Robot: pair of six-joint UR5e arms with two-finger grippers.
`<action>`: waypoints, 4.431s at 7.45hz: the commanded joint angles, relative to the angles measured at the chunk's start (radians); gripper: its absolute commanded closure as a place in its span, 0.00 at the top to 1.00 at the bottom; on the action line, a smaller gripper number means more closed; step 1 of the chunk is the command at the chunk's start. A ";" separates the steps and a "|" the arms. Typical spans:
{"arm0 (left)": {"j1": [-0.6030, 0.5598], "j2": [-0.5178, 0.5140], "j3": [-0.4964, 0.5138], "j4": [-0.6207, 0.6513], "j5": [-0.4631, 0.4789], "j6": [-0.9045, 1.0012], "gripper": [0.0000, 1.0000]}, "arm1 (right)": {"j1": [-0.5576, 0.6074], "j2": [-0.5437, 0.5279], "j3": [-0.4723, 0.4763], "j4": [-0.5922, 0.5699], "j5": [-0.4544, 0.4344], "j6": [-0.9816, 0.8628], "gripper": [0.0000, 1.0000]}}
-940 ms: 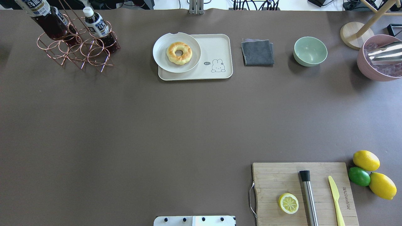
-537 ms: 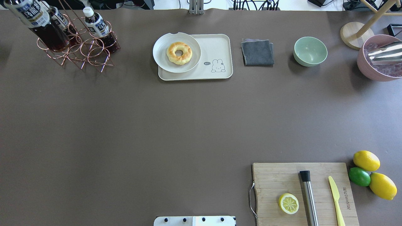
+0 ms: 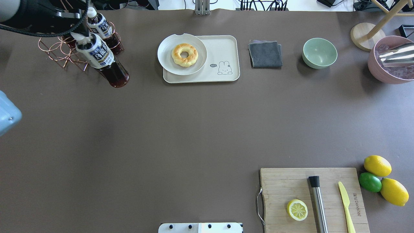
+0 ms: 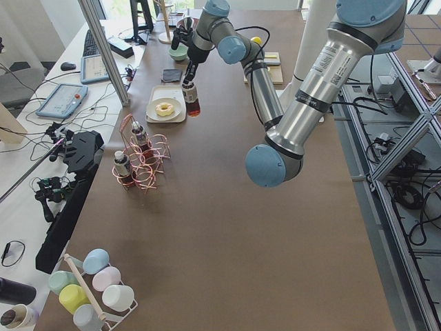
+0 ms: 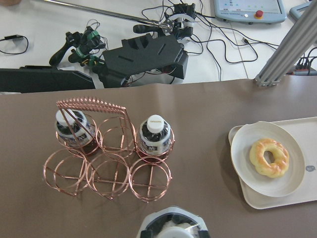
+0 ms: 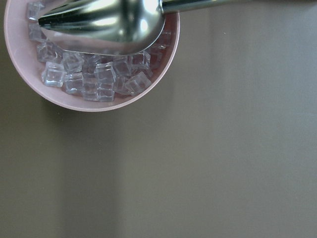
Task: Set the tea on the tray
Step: 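Carry the tea bottle with the left gripper toward the tray, then set the bottle down in front of the tray and withdraw the left gripper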
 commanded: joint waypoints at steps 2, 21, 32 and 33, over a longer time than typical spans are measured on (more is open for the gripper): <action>0.325 -0.292 0.047 0.269 0.318 -0.248 0.00 | 0.000 0.010 -0.001 0.000 -0.002 0.000 1.00; 0.591 -0.334 0.345 0.014 0.537 -0.261 0.98 | 0.005 0.022 -0.005 0.002 -0.005 0.000 1.00; 0.256 -0.069 0.289 -0.226 0.415 -0.253 0.98 | 0.005 0.027 0.007 0.002 0.000 0.002 1.00; 0.193 -0.003 0.269 -0.227 0.332 -0.251 0.98 | 0.005 0.028 0.007 0.002 0.000 0.002 1.00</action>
